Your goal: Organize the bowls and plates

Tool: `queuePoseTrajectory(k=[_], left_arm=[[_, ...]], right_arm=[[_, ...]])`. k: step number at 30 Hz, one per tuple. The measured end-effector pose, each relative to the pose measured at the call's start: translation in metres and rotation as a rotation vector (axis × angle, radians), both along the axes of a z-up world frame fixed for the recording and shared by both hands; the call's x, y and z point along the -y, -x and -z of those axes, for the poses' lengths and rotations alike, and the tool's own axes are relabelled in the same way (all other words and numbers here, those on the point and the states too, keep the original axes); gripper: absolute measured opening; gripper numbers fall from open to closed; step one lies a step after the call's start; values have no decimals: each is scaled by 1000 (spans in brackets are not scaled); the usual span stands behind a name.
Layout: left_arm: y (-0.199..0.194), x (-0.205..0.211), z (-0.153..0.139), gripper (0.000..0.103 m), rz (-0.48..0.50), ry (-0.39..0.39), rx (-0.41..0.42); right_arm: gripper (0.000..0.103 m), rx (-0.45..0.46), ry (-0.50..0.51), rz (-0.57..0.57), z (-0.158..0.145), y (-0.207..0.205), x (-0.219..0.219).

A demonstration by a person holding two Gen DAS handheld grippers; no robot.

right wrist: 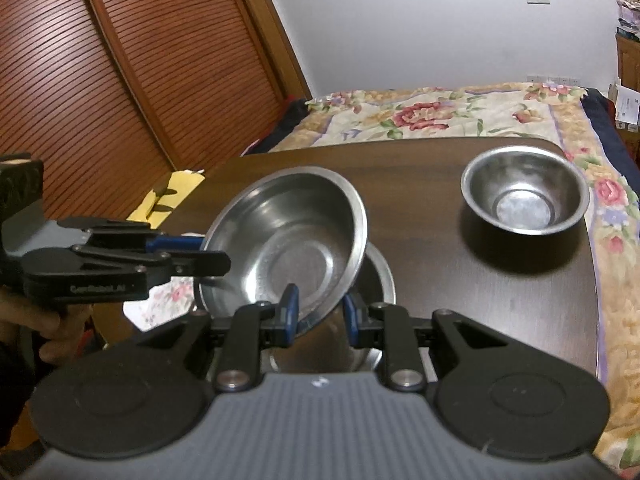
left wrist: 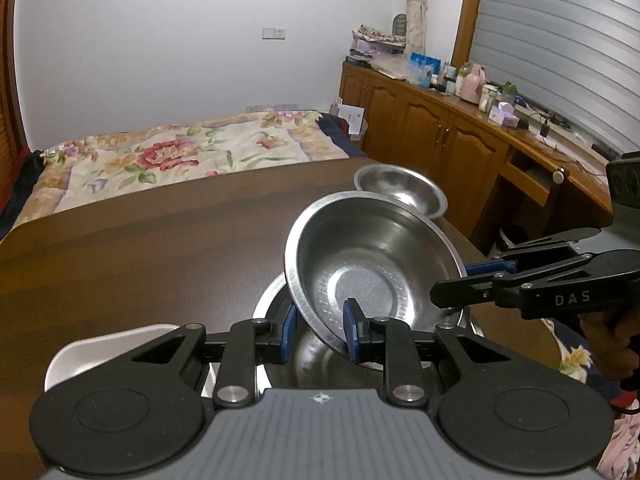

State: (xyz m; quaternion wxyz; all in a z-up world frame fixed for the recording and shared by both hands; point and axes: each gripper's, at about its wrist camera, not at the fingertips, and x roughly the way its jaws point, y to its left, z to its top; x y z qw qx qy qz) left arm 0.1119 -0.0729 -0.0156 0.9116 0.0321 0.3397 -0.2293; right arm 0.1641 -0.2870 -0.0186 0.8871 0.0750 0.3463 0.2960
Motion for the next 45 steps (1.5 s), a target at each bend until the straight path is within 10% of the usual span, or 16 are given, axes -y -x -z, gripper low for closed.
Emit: queuePoseTrajectory(k=[22,45], left_arm=[[23,7,30,28,-40,-120,48],[17,0,35,28,-48,-80,49]], right_arm=[[27,102,157,8,17,18,-26],[27,150,226,-1,12,19,-32]])
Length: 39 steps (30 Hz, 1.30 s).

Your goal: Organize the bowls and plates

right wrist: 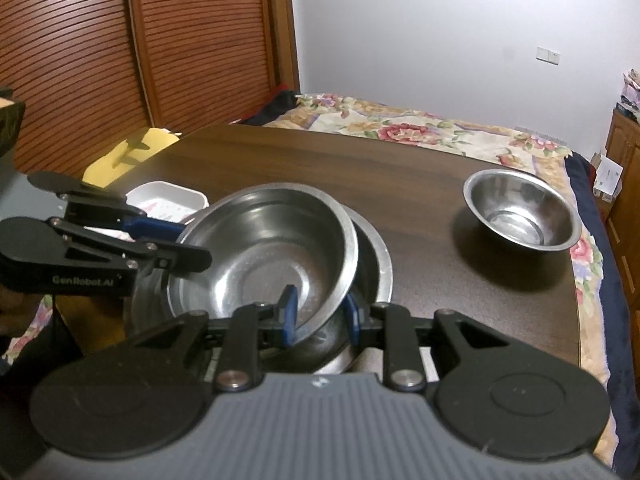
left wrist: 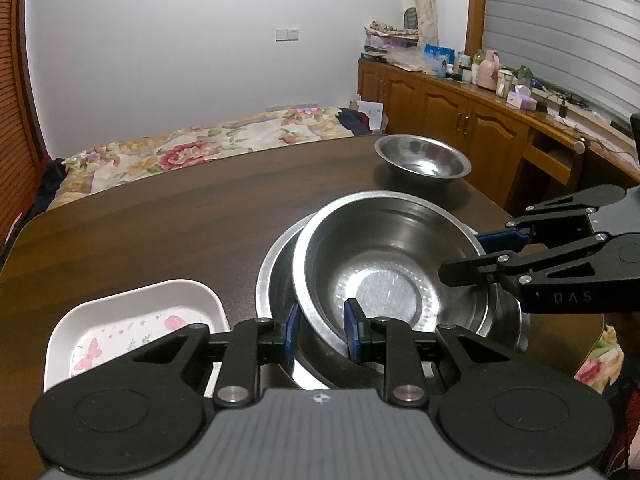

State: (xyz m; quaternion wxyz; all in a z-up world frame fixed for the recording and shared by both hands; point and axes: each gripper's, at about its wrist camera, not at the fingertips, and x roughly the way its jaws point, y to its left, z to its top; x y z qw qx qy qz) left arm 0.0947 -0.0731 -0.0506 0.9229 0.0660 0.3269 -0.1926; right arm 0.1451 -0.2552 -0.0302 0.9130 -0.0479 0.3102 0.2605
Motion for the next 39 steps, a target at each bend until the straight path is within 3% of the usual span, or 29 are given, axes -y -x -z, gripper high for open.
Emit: queuePoseTrajectory(k=[24,29,39], left_arm=[[-4,-13,-3,28,-8,55,-3],[-4,-18,-4,28,-16,78,-5],[-4,-24,-13,28,-37,92,21]], right_arm=[[27,10,68,5,-1,-4,-15],[35,12,63,-3,-4,-1,-16],[35,34,34,3,-16,-1,-11]])
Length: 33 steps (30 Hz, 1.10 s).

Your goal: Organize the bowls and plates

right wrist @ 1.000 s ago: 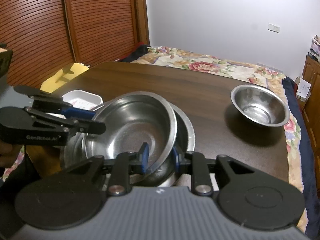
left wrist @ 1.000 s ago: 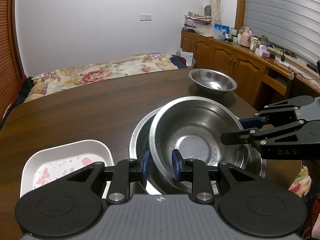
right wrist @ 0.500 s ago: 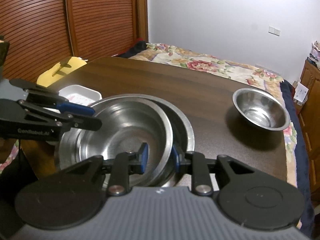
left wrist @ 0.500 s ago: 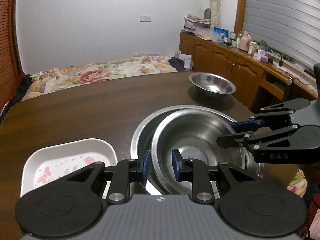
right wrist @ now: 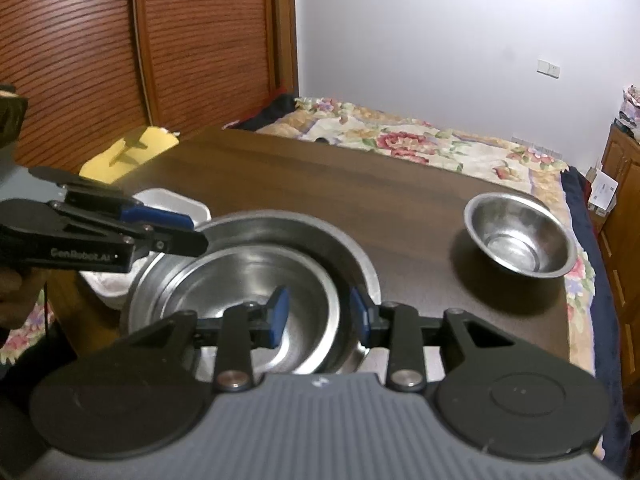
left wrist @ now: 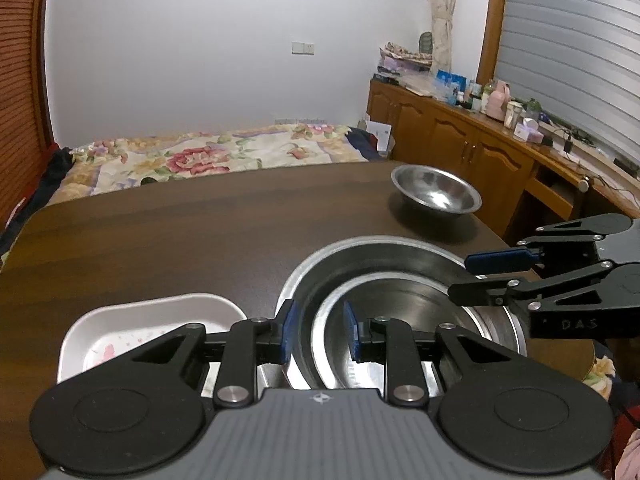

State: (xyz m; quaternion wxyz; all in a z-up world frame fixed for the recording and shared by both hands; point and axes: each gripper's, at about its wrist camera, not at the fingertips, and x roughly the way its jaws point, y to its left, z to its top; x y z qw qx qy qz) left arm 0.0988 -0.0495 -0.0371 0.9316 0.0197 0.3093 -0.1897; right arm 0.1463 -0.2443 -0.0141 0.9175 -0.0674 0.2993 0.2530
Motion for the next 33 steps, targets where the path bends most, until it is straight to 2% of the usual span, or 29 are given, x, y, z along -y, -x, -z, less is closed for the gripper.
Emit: queuePoseTrajectory(k=[14,18,20,25,33], left_arm=[[-9,1,-23,30,5,14,52],[-14,5,-28,41,15,18,68],[-20,8,-31,48,25,21,76],[-36,19,-40,60,52,37,94],[-61,42,-50,62,120,29,105]], right_arm=[[39,54,-90,70,-25,-7,25],[42,74,-95,100,-29,-12,35],[51,90,-91,122,-30,-15,40],[59,109,-68,185,-29,-28,56],[60,89,-61,292,-15,-57,85]])
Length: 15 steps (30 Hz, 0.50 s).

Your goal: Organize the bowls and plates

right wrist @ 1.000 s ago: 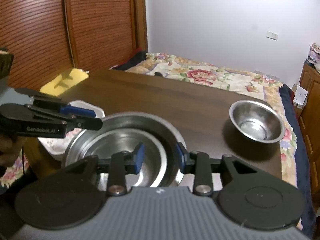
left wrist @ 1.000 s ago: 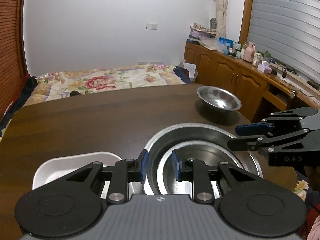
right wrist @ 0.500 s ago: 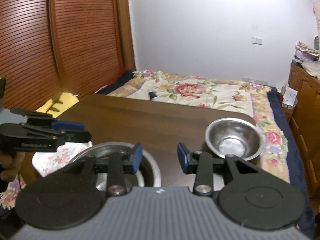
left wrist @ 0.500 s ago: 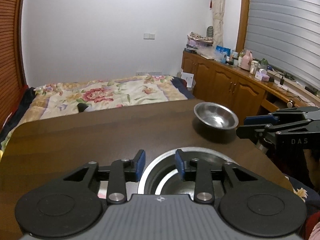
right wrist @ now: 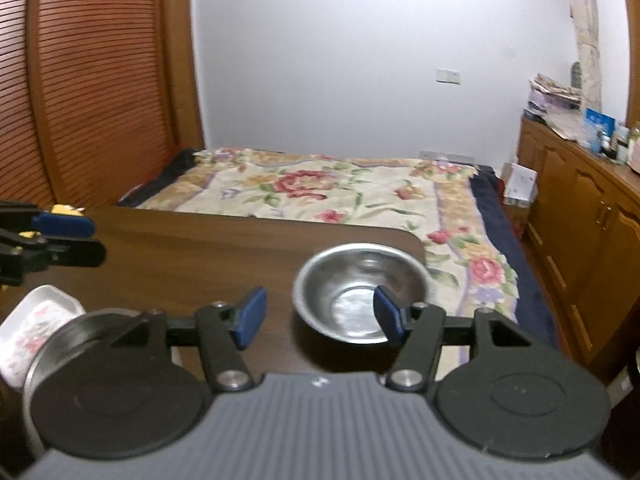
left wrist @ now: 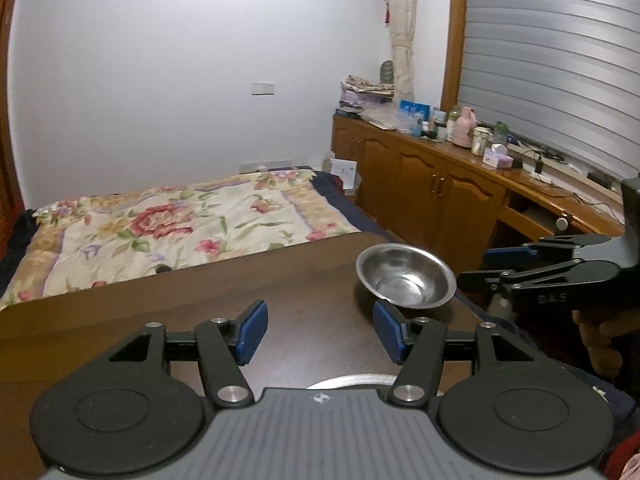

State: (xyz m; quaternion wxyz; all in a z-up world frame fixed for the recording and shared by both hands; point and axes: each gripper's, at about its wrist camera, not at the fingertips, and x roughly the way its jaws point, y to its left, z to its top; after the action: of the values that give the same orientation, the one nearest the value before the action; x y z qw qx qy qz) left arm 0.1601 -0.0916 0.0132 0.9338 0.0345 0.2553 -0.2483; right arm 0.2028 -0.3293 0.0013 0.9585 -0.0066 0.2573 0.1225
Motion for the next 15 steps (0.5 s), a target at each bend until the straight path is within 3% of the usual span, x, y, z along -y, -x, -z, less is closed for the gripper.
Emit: queuePoseTrajectory(k=[15], left_arm=[[-59,41,6,62,95,-16,-58]], right_arm=[[60,-65,-45,111,22,-40,34]])
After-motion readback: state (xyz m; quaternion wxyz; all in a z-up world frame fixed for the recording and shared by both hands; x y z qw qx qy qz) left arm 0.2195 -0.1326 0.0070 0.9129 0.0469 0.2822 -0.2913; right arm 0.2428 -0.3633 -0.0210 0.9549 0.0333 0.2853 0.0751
